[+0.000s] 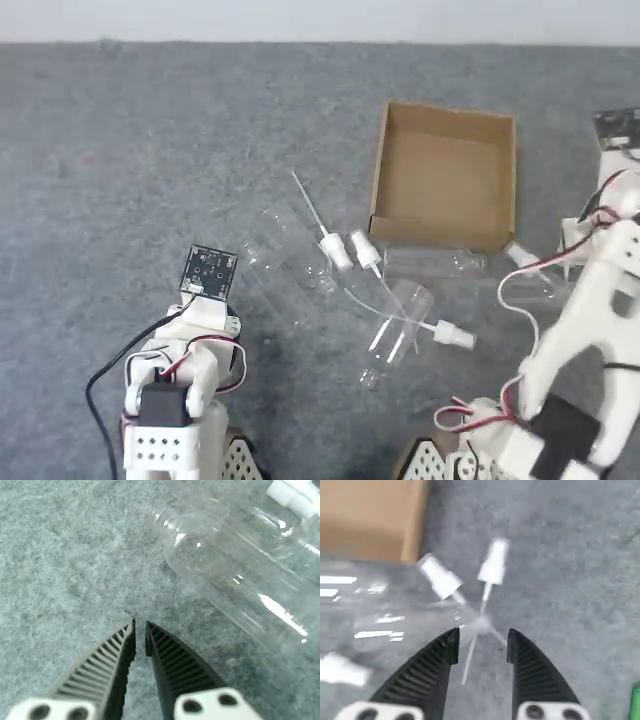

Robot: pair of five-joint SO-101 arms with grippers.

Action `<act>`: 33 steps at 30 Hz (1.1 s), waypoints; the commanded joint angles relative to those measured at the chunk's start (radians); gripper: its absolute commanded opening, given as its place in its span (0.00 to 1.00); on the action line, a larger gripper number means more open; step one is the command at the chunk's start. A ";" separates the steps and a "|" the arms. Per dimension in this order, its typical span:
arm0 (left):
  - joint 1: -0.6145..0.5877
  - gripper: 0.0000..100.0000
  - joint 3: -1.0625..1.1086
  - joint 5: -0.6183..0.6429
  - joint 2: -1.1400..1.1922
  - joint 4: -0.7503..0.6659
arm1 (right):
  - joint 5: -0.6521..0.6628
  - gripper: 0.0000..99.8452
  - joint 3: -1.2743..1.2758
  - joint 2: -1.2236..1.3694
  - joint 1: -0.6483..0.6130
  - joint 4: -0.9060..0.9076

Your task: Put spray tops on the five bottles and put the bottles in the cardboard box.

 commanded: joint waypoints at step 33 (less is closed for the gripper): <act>0.002 0.03 -0.005 -0.003 -0.018 0.005 | -0.104 0.04 -0.526 0.819 0.010 -0.071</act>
